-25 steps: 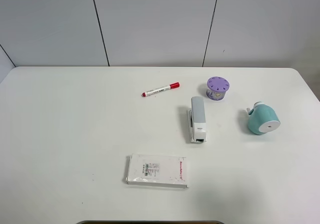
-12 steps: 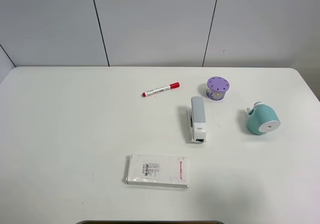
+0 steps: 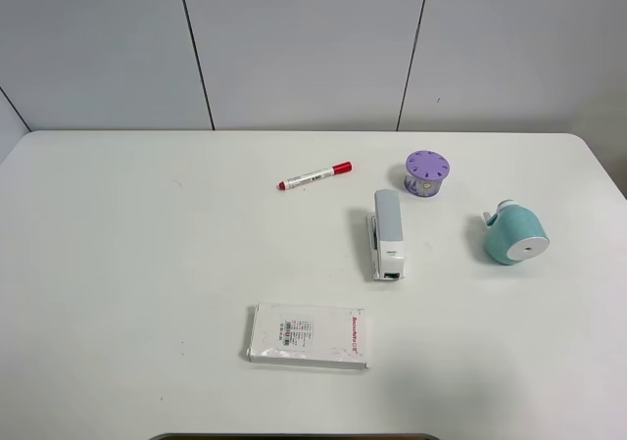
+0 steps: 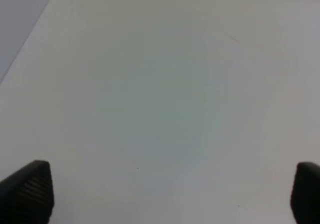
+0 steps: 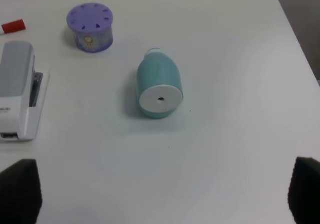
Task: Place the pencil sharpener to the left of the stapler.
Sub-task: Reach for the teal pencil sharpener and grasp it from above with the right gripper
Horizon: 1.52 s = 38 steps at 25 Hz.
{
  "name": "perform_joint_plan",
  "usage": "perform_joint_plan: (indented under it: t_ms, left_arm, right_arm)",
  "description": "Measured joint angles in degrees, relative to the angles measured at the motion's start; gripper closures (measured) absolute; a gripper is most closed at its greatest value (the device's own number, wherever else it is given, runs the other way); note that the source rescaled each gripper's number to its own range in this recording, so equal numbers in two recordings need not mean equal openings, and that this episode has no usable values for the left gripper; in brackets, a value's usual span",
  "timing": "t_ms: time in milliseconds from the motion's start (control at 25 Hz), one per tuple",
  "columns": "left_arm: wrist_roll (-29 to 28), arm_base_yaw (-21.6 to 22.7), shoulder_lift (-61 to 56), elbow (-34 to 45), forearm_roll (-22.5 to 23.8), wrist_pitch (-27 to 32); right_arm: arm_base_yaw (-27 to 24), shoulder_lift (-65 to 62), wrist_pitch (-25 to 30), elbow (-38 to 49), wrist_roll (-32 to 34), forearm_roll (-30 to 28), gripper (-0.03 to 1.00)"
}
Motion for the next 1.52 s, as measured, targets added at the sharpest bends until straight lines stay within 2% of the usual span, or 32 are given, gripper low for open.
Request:
perform_joint_plan:
  t_ms: [360,920,1520]
  left_arm:
    - [0.0,0.0,0.0,0.0,0.0,0.0]
    - [0.0,0.0,0.0,0.0,0.0,0.0]
    - [0.0,0.0,0.0,0.0,0.0,0.0]
  right_arm:
    - [0.0,1.6,1.8,-4.9,4.2,0.0,-0.03]
    - [0.0,20.6,2.9,-11.6,6.3,0.1,-0.03]
    - [0.0,49.0,2.8,-24.0,7.9,0.0,-0.03]
